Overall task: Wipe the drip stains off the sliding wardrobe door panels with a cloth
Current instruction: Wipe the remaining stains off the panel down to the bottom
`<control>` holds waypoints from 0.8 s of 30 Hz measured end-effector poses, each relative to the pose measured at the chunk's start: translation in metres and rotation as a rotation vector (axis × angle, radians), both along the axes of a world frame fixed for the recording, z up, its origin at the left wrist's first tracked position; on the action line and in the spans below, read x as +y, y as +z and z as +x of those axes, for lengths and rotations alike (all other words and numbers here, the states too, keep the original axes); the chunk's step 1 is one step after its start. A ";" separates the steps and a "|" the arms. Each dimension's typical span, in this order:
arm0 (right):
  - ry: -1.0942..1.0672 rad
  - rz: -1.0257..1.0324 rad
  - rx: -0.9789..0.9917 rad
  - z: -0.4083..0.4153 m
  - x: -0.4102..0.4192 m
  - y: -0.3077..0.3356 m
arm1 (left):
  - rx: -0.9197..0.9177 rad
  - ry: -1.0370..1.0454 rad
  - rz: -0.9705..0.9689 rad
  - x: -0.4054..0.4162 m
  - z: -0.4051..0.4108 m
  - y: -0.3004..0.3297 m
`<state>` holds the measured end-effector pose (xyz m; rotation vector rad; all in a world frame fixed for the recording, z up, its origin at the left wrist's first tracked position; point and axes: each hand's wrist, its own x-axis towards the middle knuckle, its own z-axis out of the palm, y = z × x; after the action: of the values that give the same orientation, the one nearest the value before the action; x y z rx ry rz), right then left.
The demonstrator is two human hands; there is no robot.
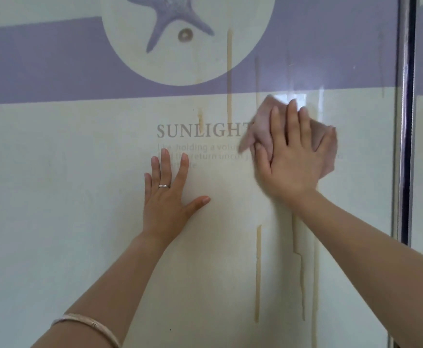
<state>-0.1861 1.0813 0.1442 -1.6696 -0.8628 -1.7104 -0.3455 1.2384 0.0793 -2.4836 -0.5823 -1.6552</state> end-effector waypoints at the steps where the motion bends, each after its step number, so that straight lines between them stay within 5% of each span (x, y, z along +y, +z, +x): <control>1: 0.020 0.082 0.056 -0.003 0.005 0.005 | 0.001 -0.001 -0.006 0.000 0.000 -0.001; 3: 0.022 0.124 0.071 -0.014 0.020 -0.001 | -0.009 -0.002 -0.003 0.002 0.001 -0.002; 8: -0.003 -0.221 -0.192 -0.017 0.019 -0.046 | -0.030 -0.015 0.022 0.002 0.002 -0.004; 15: 0.030 0.114 0.116 -0.007 0.008 0.001 | -0.061 -0.014 0.042 0.007 0.004 -0.003; 21: -0.012 -0.261 -0.240 -0.017 0.016 -0.040 | -0.056 -0.019 0.042 0.003 0.002 -0.004; 24: -0.038 -0.196 -0.158 -0.001 -0.005 -0.019 | -0.031 -0.015 0.026 0.002 0.001 -0.002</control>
<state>-0.1876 1.0768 0.1251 -1.7020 -1.1096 -1.8537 -0.3447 1.2402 0.0774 -2.4545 -0.5426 -1.6983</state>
